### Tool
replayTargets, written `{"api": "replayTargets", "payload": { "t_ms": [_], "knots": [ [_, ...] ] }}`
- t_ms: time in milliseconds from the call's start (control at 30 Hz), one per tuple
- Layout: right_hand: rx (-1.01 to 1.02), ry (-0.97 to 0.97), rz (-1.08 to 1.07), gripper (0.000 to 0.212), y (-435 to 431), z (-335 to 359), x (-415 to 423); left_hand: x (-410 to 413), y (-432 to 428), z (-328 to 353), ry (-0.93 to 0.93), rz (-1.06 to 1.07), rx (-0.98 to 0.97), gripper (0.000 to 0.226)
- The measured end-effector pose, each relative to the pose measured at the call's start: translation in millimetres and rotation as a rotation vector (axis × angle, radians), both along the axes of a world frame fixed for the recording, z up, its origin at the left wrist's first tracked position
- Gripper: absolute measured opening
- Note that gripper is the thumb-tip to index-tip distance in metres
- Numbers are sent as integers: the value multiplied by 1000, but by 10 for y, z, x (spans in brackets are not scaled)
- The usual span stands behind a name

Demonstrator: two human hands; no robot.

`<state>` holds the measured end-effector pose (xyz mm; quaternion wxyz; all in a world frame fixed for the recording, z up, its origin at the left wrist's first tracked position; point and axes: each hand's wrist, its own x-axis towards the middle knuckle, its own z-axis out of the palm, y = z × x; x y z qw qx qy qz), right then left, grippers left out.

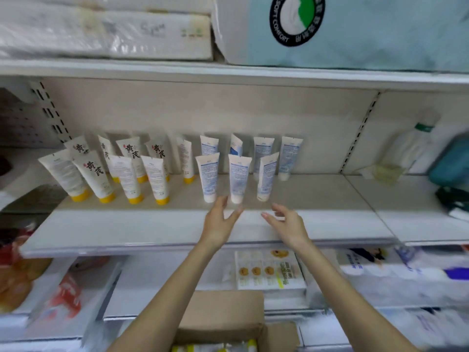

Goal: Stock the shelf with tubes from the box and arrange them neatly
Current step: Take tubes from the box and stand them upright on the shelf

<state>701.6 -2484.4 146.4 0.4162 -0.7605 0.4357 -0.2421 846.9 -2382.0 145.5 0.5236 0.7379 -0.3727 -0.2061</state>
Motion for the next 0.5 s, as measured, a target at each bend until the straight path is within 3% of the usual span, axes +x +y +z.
{"api": "replayTargets", "payload": {
  "t_ms": [167, 333, 500],
  "knots": [
    [-53, -76, 42, 50, 649, 106, -8, -38, 648, 68, 61, -50, -107, 41],
    [-89, -36, 76, 48, 1225, -184, 10, 40, 1290, -236, 58, -74, -66, 39],
    [-166, 209, 207, 54, 1580, -653, 2, 146, 1685, -680, -231, -116, 106, 47]
  ]
}}
